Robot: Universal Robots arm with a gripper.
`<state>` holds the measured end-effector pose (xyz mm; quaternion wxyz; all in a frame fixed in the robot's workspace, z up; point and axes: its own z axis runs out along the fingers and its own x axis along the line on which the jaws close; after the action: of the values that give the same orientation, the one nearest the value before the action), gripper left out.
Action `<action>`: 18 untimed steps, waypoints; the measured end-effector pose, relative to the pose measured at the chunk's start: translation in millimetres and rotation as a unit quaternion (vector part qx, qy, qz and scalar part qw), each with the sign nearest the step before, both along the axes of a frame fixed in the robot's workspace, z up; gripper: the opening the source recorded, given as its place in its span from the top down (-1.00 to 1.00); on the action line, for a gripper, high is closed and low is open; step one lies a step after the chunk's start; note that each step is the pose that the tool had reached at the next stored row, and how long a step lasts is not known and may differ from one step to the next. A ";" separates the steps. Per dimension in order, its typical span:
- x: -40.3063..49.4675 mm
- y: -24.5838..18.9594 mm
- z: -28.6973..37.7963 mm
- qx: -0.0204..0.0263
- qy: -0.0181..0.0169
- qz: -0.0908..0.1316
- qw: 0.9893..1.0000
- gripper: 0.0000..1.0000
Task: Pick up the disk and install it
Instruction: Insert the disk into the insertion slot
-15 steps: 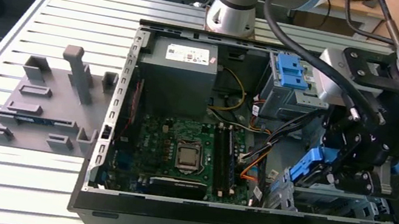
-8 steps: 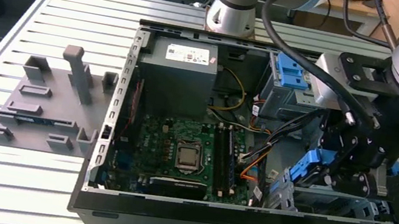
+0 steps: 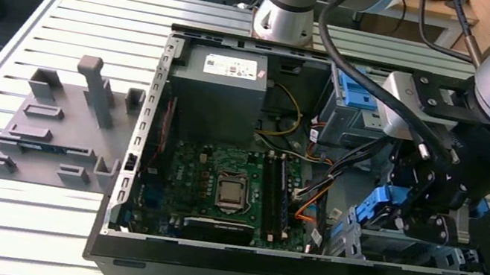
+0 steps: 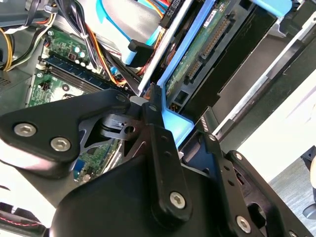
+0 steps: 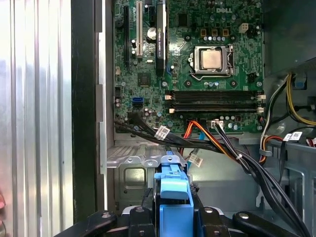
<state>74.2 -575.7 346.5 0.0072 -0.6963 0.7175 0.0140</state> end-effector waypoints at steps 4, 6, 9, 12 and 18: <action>0.0 0.0 -0.5 0.000 0.000 0.000 1.000 0.27; 0.0 0.0 -0.7 0.000 0.000 0.000 1.000 0.27; 0.0 0.0 -0.7 -0.001 0.000 0.000 1.000 0.27; 0.0 0.1 -1.3 -0.001 0.000 0.000 1.000 0.27; 0.0 0.0 -5.3 -0.001 0.000 0.000 1.000 0.27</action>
<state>74.2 -575.7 341.2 0.0067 -0.6964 0.7175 0.0134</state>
